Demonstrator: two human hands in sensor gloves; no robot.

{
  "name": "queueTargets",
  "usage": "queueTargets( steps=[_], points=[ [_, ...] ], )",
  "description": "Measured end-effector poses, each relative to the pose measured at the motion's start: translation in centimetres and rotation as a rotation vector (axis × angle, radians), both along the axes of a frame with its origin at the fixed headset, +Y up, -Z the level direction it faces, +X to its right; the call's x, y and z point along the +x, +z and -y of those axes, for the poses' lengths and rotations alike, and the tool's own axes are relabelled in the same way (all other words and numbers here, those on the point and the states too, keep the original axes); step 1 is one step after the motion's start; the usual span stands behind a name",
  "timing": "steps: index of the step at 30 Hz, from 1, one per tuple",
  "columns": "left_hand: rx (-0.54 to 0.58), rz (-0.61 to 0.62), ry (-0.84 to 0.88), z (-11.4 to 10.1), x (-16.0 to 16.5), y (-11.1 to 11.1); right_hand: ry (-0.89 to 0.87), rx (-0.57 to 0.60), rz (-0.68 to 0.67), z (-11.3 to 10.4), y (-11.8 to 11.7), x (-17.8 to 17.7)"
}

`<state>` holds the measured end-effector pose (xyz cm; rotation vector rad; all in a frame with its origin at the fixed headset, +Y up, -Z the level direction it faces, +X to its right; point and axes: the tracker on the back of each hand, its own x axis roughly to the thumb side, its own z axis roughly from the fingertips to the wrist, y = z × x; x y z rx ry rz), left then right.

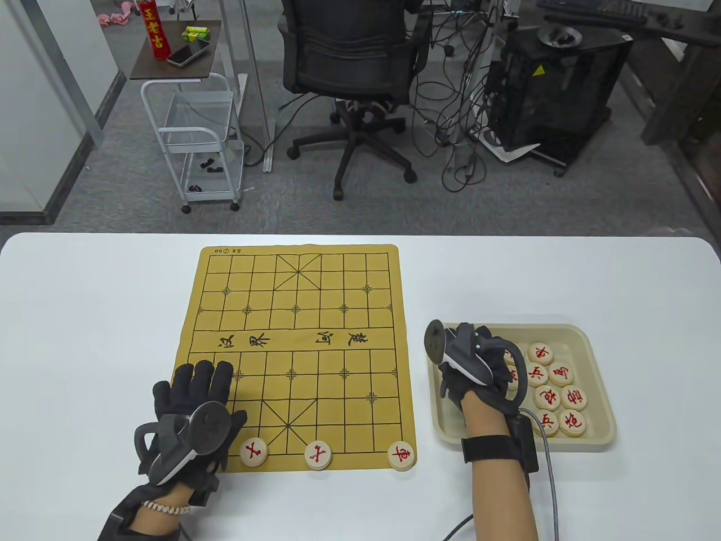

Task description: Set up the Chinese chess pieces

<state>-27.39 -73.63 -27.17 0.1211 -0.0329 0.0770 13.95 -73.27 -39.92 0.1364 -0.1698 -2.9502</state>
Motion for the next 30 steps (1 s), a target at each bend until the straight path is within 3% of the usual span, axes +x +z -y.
queueTargets(
  steps=[7,20,25,30],
  points=[
    [-0.004,-0.014,-0.020,0.0,0.0,0.0,0.010,-0.100,0.054,2.7,-2.0,0.5],
    [-0.014,-0.024,-0.041,0.1,0.3,-0.1,-0.113,-0.004,0.082,3.7,-2.4,2.0],
    [-0.013,-0.017,-0.040,0.2,0.4,-0.1,-0.130,0.061,0.043,2.1,-1.0,2.0],
    [-0.010,-0.012,-0.038,0.2,0.5,-0.1,-0.196,0.161,-0.125,-1.1,2.2,-0.3]
  ],
)
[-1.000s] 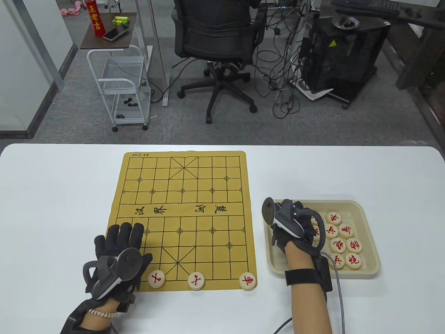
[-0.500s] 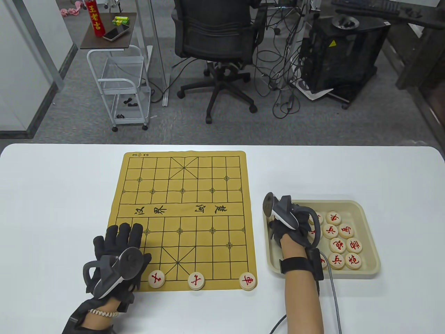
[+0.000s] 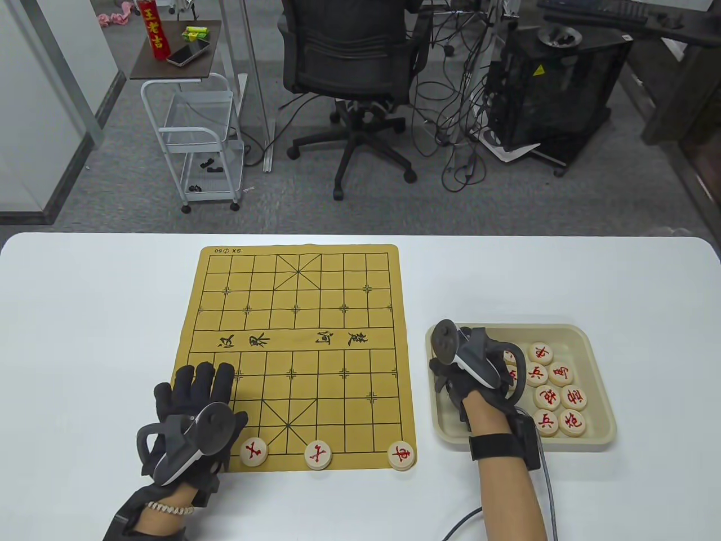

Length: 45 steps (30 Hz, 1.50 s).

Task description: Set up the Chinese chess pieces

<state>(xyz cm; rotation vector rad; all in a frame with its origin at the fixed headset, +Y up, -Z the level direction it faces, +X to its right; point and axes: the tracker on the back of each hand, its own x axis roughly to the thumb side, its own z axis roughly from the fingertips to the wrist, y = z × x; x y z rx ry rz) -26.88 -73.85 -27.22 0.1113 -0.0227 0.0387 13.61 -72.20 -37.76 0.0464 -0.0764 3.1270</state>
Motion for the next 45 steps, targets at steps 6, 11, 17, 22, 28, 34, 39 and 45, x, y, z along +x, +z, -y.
queueTargets(
  steps=[6,11,17,22,28,34,39,45],
  points=[
    [0.001,0.007,0.001,0.1,0.1,0.1,0.009,0.016,-0.282,-0.4,5.6,-5.6],
    [-0.007,0.021,-0.011,0.3,0.4,0.1,0.093,-0.057,-0.460,1.6,9.9,-9.5],
    [-0.005,0.034,-0.008,0.4,0.5,0.1,0.204,-0.109,-0.503,4.6,11.8,-11.1],
    [-0.008,0.043,-0.009,0.5,0.6,0.1,0.151,-0.171,-0.459,5.0,11.8,-10.6],
    [-0.007,0.045,-0.009,0.5,0.6,0.2,-0.014,-0.119,-0.368,2.4,10.9,-7.8],
    [-0.012,0.040,-0.009,0.6,0.6,0.2,-0.002,-0.003,0.066,-1.1,7.6,0.1],
    [-0.010,0.044,-0.011,0.6,0.7,0.1,0.065,-0.126,0.324,0.3,5.6,5.0],
    [-0.016,0.041,-0.006,0.6,0.6,0.1,0.152,-0.280,0.443,3.6,4.0,7.2]
  ],
)
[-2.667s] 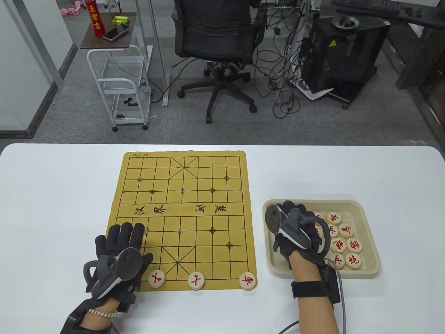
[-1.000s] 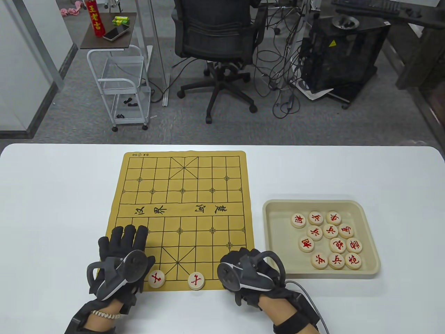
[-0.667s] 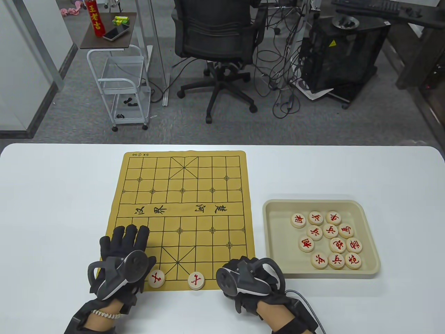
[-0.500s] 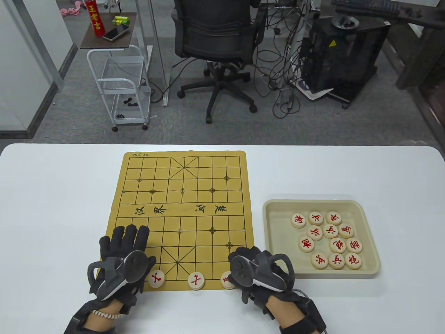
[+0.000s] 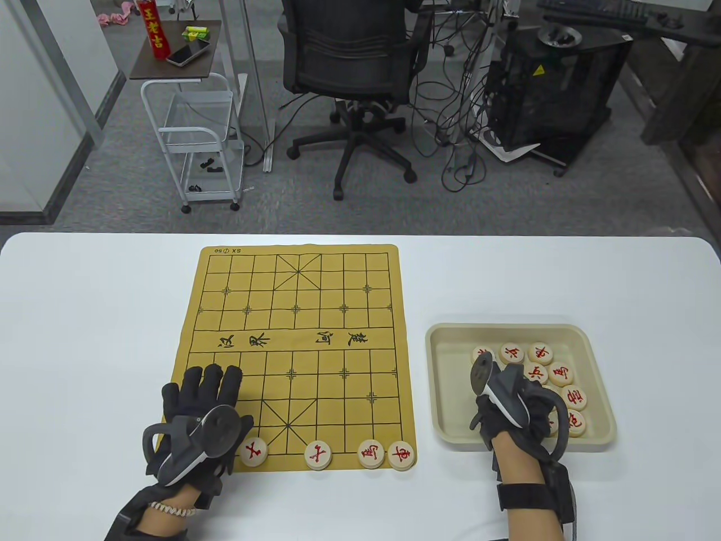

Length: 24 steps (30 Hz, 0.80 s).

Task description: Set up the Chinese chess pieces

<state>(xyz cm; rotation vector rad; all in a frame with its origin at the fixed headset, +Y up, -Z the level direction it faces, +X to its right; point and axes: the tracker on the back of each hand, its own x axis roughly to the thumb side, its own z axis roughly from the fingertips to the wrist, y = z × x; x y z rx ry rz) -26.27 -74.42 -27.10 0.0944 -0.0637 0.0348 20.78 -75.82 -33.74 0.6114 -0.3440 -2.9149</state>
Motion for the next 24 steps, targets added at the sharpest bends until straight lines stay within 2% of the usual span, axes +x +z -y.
queueTargets(
  steps=[10,18,24],
  points=[
    [-0.007,-0.004,-0.001,0.0,0.0,0.0,-0.021,0.023,0.050,1.0,-1.3,0.3],
    [-0.009,-0.001,0.000,0.0,0.0,-0.1,-0.056,0.069,0.054,0.9,-0.7,0.8],
    [-0.006,0.001,0.009,-0.1,-0.1,-0.1,-0.052,0.180,-0.064,-1.2,0.4,-1.6]
  ],
)
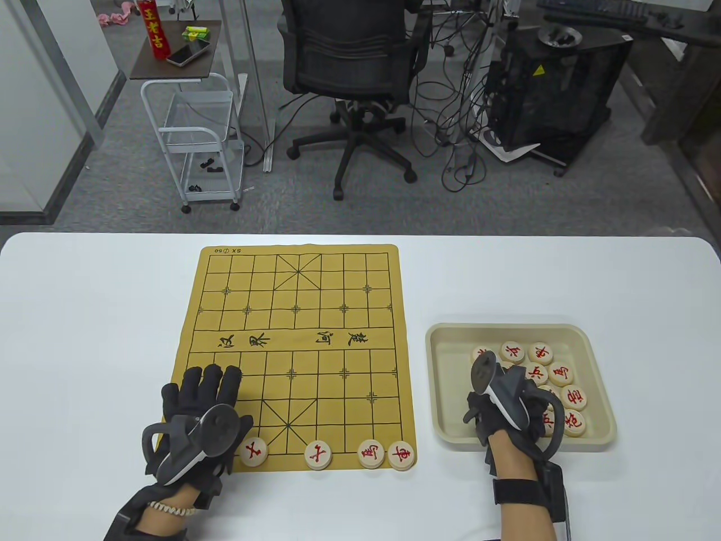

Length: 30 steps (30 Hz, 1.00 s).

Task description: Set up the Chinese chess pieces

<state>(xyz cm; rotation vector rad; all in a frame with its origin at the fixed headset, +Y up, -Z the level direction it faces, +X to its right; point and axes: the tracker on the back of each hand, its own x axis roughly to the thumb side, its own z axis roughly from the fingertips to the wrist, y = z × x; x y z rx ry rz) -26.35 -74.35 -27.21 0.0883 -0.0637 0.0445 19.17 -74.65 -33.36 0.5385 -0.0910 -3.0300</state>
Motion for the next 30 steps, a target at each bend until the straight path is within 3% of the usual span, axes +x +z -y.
queueTargets(
  steps=[4,8,14,21,30],
  points=[
    [0.004,0.003,-0.002,0.0,0.0,0.0,0.019,0.104,-0.236,-2.4,1.5,-5.1],
    [0.008,0.003,-0.001,0.0,0.0,0.1,0.037,0.127,-0.450,-3.2,3.0,-9.9],
    [0.012,0.004,0.007,-0.1,-0.1,0.1,0.029,0.014,-0.727,-2.0,5.5,-17.2],
    [0.012,0.006,0.013,-0.1,-0.3,0.1,0.084,-0.069,-0.836,0.5,7.0,-20.9],
    [0.014,0.006,0.016,-0.1,-0.3,0.1,0.114,-0.124,-0.858,2.6,7.2,-21.7]
  ],
)
